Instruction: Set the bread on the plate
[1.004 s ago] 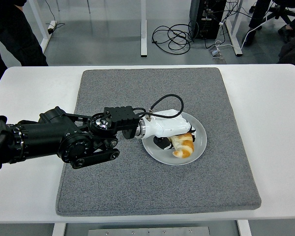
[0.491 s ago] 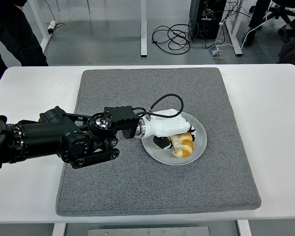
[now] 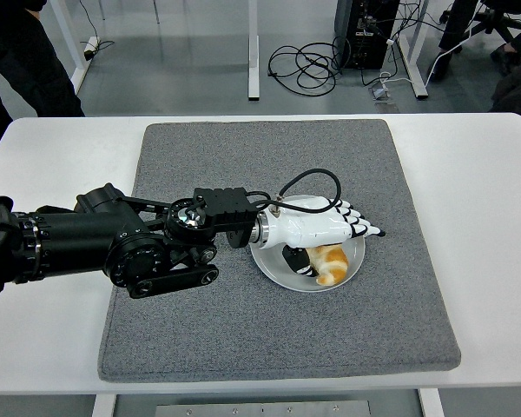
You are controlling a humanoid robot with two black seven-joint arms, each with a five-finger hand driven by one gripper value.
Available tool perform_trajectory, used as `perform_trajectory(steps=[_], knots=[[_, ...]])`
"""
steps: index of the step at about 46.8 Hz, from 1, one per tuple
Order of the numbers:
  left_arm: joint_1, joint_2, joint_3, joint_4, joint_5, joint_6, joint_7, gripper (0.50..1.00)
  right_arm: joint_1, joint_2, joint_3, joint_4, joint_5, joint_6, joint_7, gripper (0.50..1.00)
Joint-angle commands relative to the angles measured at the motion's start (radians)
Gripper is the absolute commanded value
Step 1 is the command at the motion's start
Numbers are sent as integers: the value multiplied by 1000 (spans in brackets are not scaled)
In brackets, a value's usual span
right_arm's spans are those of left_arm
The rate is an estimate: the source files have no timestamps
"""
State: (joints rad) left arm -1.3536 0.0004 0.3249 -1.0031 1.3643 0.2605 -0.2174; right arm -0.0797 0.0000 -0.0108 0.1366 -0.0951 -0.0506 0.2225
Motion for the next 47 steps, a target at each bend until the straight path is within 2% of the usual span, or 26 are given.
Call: perform_trajectory(steps=[1, 25, 34, 39, 43, 47], knots=[[-15, 16, 0, -17, 1, 0, 0, 972, 0, 0, 0, 0, 0, 0, 0, 1000], [-110, 142, -1, -134, -4, -41, -2, 972, 0, 0, 0, 0, 0, 0, 0, 1000], [-110, 167, -21, -144, -17, -40, -10, 974, 0, 0, 0, 0, 0, 0, 0, 1000], [-95, 181, -98, -143, -118, -41, -56, 974, 0, 0, 0, 0, 0, 0, 0, 1000], [-101, 205, -119, -132, -258, -53, -54, 974, 0, 0, 0, 0, 0, 0, 0, 1000], [-111, 217, -151, -114, -391, -93, -54, 974, 0, 0, 0, 0, 0, 0, 0, 1000]])
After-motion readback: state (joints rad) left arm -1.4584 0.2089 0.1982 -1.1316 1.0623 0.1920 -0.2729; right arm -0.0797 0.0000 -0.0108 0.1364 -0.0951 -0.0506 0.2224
